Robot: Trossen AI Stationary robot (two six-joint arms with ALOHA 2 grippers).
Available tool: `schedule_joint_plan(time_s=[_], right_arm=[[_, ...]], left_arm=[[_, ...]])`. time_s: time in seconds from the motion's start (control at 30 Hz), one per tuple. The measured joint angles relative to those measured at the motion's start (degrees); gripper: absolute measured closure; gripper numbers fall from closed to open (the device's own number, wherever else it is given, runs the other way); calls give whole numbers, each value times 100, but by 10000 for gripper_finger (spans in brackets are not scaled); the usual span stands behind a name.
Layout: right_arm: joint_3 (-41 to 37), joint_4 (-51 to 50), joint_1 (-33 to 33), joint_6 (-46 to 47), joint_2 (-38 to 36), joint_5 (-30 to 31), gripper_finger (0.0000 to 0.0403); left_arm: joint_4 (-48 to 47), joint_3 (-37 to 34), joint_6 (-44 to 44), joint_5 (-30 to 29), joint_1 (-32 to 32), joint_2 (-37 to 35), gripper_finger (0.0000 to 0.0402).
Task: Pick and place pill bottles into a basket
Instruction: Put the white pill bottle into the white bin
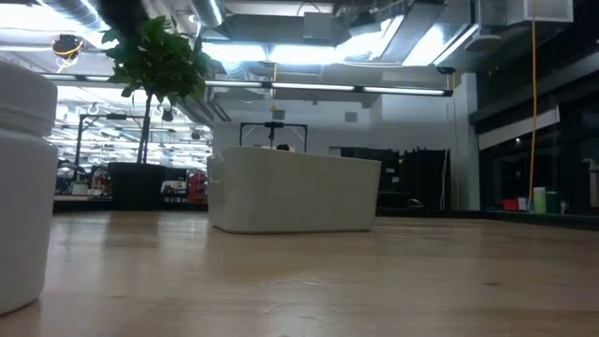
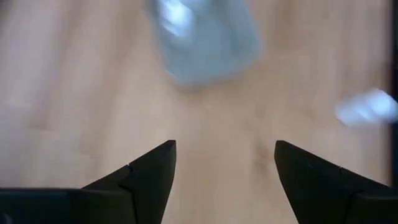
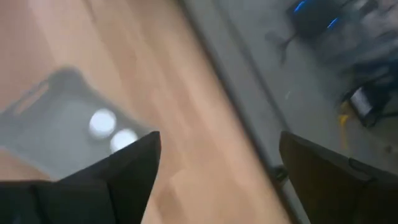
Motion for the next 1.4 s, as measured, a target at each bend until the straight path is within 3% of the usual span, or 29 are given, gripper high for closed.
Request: schedule_joint_plan(time_s=[0.2,0.37,0.5,0.73,0.93,1.03,1.13,1.4], right_arm=[[-4,-2,152,-161,-533,404,76],[-4,-2,-6,-734,-931,459,76],[-4,-4,-18,-934,-1257,461,76],[-7,0,43,-1302,-1607,480,76],[-7,-2,30,-1525,-1706,500,76],[-7,-2,28,-1534,-1726,482,76],[-7,-2,28,-1537,-1728,385,76],[-7,-2,45,-1464,-1728,261,76]], left_arm=[[264,-396,-1689,602,-1581,-131,137],[1409,-394,-2735,73,-3080,118,137],[1903,-389,-3722,-11,-3672,630,137],[1808,-387,-4804,-262,-3863,1979,137],[1240,-394,-6321,116,-3813,2995,137],[1213,-341,-6394,453,-3823,3126,134],[1201,-242,-6484,418,-3818,3048,118],[881,-210,-7306,202,-4043,2876,34]])
